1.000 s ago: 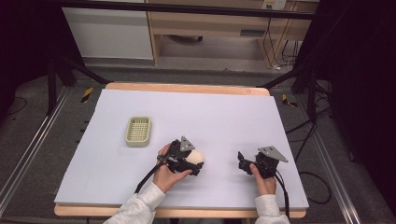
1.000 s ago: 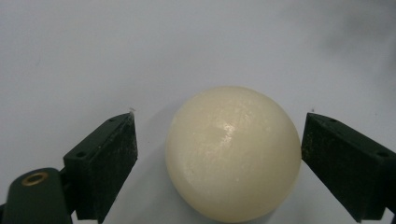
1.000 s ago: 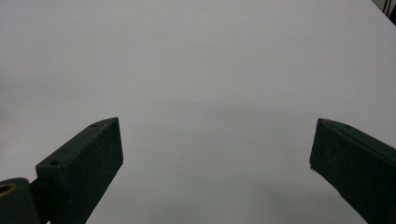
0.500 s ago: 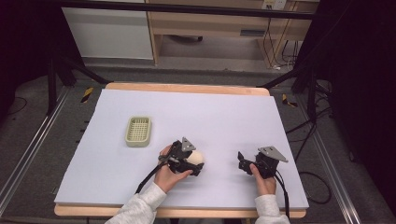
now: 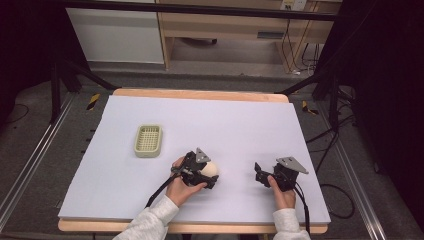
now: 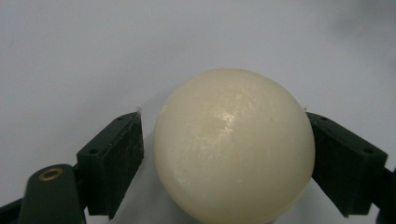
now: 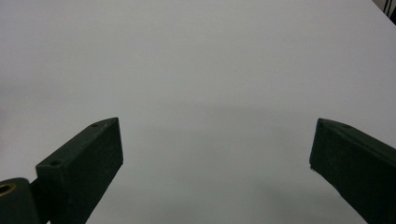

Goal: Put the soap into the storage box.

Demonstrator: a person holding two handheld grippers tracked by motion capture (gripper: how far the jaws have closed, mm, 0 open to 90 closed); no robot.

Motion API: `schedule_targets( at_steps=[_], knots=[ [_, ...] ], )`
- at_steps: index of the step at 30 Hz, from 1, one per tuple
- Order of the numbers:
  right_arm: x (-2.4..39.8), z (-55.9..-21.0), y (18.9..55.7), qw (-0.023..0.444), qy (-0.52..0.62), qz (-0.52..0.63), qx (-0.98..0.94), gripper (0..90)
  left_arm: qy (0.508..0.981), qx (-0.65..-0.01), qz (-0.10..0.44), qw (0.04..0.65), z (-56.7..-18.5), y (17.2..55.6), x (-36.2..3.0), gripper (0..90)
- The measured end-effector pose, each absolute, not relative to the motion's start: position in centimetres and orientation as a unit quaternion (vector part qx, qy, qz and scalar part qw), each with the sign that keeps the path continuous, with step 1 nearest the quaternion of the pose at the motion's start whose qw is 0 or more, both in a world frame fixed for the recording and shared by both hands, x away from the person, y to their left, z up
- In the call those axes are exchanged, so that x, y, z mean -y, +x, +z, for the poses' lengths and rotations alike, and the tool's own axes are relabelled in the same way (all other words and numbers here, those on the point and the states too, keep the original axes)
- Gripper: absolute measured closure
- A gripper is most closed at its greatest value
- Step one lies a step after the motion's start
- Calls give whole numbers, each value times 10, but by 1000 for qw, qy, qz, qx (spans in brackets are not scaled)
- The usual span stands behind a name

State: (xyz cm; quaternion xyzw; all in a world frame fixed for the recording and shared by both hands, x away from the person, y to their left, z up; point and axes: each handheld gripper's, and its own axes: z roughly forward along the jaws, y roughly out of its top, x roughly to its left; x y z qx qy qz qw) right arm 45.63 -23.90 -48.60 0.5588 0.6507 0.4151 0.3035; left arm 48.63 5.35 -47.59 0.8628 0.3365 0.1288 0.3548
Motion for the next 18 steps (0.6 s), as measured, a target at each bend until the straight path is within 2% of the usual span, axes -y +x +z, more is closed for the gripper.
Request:
schedule_targets(
  at_steps=[5,7,18],
  knots=[
    [239,-486,457,305,558,415,-651,31,864,-335,124,355,-477,486,-53,187],
    [239,-486,457,304,558,416,-650,31,864,-333,125,356,-476,485,-52,237],
    [239,-486,457,304,559,416,-650,31,863,-333,129,357,-477,485,-51,240]
  ],
)
